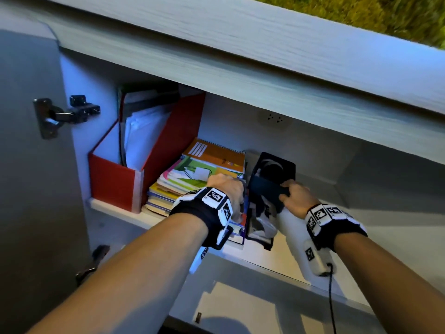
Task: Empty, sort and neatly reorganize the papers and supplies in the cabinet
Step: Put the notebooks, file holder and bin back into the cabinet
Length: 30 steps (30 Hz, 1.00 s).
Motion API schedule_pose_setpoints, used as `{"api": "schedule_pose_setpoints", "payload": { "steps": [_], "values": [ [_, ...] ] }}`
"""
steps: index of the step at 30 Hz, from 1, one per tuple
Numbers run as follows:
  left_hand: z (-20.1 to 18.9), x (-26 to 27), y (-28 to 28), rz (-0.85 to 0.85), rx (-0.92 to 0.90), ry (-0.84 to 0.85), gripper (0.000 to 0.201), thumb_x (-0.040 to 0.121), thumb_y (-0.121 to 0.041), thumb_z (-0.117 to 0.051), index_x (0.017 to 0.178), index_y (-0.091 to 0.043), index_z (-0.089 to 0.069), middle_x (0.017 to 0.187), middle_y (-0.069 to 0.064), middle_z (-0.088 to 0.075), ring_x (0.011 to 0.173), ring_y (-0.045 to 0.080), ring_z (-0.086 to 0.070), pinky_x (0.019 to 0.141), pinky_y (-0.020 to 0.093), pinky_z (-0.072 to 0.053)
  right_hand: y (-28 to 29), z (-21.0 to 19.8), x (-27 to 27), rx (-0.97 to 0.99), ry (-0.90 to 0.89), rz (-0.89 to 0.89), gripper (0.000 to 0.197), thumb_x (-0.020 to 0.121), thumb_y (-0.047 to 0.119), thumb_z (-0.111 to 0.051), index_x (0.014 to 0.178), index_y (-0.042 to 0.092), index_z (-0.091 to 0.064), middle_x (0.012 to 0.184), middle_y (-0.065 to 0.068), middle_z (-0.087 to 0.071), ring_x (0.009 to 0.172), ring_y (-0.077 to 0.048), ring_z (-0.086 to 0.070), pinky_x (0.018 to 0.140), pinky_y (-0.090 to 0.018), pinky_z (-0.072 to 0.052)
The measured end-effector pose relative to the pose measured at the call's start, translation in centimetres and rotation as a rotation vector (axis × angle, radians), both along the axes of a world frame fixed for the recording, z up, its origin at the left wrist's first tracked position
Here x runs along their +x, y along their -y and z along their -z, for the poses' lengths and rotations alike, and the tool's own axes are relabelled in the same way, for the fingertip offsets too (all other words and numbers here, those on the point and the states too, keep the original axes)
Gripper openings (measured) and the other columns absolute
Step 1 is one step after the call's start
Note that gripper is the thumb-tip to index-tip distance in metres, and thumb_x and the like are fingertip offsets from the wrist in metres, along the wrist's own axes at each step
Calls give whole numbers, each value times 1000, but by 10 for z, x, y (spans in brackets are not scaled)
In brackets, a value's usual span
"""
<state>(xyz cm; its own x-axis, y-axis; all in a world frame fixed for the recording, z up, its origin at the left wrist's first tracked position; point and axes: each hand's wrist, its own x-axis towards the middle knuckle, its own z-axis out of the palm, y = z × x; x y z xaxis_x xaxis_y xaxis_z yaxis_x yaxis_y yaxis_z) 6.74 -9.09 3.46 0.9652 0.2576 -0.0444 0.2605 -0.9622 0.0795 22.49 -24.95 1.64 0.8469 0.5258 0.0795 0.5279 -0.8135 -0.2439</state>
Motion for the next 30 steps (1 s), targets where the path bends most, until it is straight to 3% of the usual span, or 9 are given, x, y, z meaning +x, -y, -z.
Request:
{"api": "schedule_pose_setpoints", "payload": {
  "steps": [5,10,13,16,19,24,27,30],
  "values": [
    [0,2,0,2,5,3,62,65,-55,-82,117,-26,-68,124,-8,-62,113,20,-58,95,36,-51,-4,2,18,27,-74,23,38,87,22,-61,121,10,-50,118,-16,-58,103,-30,-57,86,-33,-46],
    [2,2,-3,-7,-9,15,55,63,-56,-83,108,-28,-73,114,-13,-66,103,16,-62,85,27,-52,-18,6,23,36,-54,-27,29,88,9,-59,114,-1,-52,113,-19,-54,91,-25,-49,73,-26,-33],
    [4,3,-5,-3,-16,2,53,64,-57,-82,108,-29,-73,109,-16,-63,99,12,-59,78,23,-48,-20,7,24,53,-52,-45,23,86,2,-56,107,-7,-54,109,-22,-54,93,-32,-54,72,-30,-36],
    [5,4,-4,-10,16,7,55,64,-59,-80,110,-31,-72,117,-10,-63,108,19,-59,90,31,-52,-13,6,27,66,-31,-74,8,86,1,-55,91,6,-51,107,-18,-54,95,-30,-54,74,-30,-37],
    [5,4,-2,2,41,1,56,65,-60,-79,112,-30,-71,120,-8,-62,111,20,-58,92,34,-52,-7,3,34,50,-24,-84,31,84,-4,-50,70,22,-41,102,-18,-56,87,-25,-51,72,-26,-33],
    [6,7,-1,17,71,-9,60,67,-60,-78,117,-29,-69,123,-6,-61,112,22,-58,93,37,-52,0,3,39,105,-67,-36,25,80,14,-67,66,17,-46,97,-12,-62,94,-30,-59,82,-36,-45],
    [8,6,-2,30,68,6,61,69,-60,-78,119,-28,-68,126,-5,-60,114,23,-56,95,38,-51,0,3,42,83,-19,-127,35,80,24,-74,65,18,-42,75,-5,-53,73,-25,-52,67,-33,-40],
    [8,6,-2,29,65,9,62,69,-60,-77,120,-27,-68,127,-5,-60,115,23,-56,95,39,-51,-2,1,46,31,68,-237,32,82,14,-71,68,18,-42,76,-6,-49,73,-24,-49,64,-31,-35]
  ]
}}
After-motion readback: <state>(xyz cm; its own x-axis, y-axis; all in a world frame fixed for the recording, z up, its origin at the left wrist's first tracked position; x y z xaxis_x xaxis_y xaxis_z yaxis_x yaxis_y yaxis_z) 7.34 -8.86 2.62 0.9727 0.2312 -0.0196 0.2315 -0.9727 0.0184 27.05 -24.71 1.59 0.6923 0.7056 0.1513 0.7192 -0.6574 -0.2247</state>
